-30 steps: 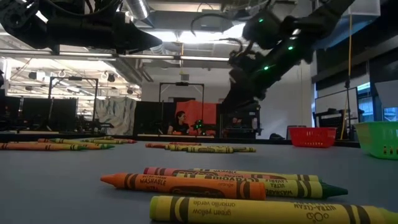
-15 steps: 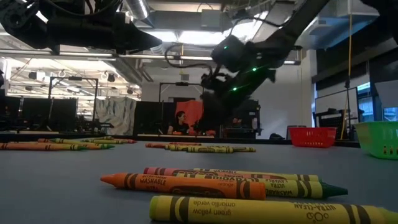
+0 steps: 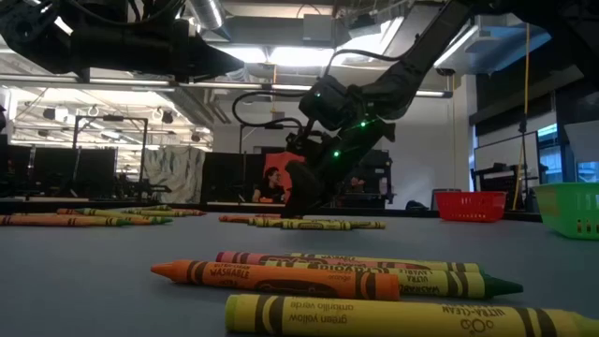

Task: Sort crayons
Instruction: Put the red crayon into the black bin

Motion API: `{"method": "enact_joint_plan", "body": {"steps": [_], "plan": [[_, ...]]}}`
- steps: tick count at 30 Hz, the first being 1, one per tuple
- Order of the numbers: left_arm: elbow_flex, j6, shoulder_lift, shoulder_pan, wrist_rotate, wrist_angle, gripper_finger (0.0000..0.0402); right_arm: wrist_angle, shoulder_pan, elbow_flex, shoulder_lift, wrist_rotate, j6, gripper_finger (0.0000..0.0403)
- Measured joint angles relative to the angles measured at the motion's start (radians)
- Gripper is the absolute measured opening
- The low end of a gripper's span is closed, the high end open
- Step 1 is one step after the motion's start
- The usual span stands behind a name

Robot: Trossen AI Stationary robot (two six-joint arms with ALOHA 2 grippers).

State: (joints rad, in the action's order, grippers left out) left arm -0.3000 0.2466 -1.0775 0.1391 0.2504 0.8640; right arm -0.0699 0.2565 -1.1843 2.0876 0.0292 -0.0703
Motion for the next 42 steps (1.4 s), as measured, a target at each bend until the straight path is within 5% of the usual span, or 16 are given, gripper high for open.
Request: {"method": "enact_joint_plan", "body": {"steps": [12,22,28,42], "plan": [[0.000,0.000,0.000,0.000,0.000,0.001,0.0127,0.005,-0.002,0.002,0.001,0.005,0.007,0.0010],[0.000,0.000,0.000,0.000,-0.002,0.000,0.0128,0.058,-0.011,0.008,-0.042,0.038,0.026,0.0024],[0.000,0.000,0.000,0.000,-0.002,-0.001,0.0127,0.234,-0.055,0.008,-0.166,0.117,0.053,0.0013],[0.000,-0.001,0.000,0.000,-0.002,-0.008,0.0127,0.648,-0.228,0.033,-0.476,0.121,-0.063,0.0020]]}}
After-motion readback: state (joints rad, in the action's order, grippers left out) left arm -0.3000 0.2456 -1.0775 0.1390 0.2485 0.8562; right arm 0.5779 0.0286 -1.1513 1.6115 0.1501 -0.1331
